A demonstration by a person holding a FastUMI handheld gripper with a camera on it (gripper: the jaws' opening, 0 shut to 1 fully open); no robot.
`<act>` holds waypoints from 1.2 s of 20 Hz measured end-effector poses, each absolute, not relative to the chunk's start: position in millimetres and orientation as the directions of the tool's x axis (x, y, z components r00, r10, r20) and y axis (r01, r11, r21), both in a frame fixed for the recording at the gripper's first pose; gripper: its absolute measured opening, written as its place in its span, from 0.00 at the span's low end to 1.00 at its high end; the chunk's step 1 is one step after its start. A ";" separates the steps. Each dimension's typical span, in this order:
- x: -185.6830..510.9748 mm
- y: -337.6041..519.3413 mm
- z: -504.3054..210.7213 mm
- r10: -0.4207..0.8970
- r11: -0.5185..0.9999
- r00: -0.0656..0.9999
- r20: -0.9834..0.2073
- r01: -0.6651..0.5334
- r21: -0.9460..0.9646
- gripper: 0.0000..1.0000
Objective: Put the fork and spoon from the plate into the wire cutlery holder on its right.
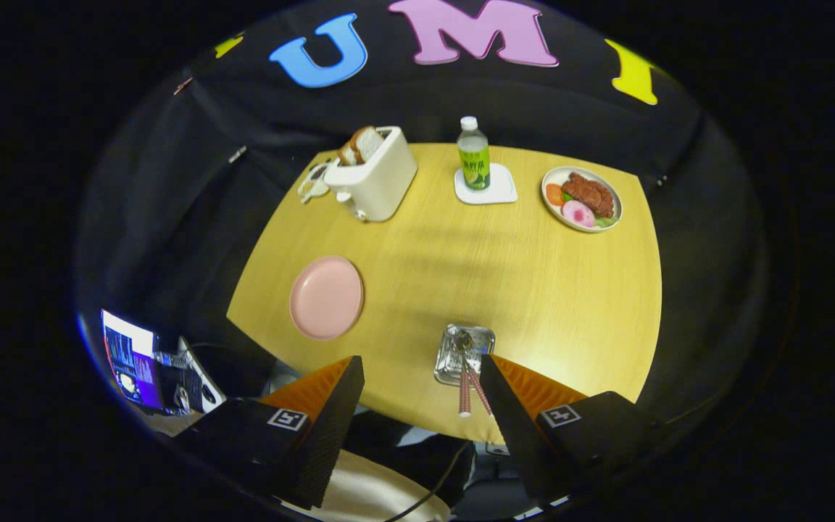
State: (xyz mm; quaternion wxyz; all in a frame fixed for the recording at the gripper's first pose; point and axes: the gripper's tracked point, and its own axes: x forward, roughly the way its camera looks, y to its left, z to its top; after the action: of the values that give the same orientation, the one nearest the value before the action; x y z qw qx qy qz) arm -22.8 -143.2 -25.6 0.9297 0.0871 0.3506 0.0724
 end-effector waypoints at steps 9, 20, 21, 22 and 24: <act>-24.3 -70.8 87.4 0.063 0.985 0.979 -0.192 -0.031 0.168 0.99; -38.2 -64.7 168.0 -0.144 0.989 0.955 0.259 0.133 0.062 0.99; -40.2 -66.3 169.5 -0.162 0.986 0.947 0.279 0.146 0.075 0.99; -43.2 -69.2 167.5 -0.177 0.984 0.939 0.297 0.158 0.085 0.99; -48.5 -70.2 162.6 -0.194 0.981 0.927 0.320 0.172 0.094 0.99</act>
State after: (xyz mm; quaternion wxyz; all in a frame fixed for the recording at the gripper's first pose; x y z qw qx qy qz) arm -48.5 -70.2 162.6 0.9811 0.0323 -0.1663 -0.0932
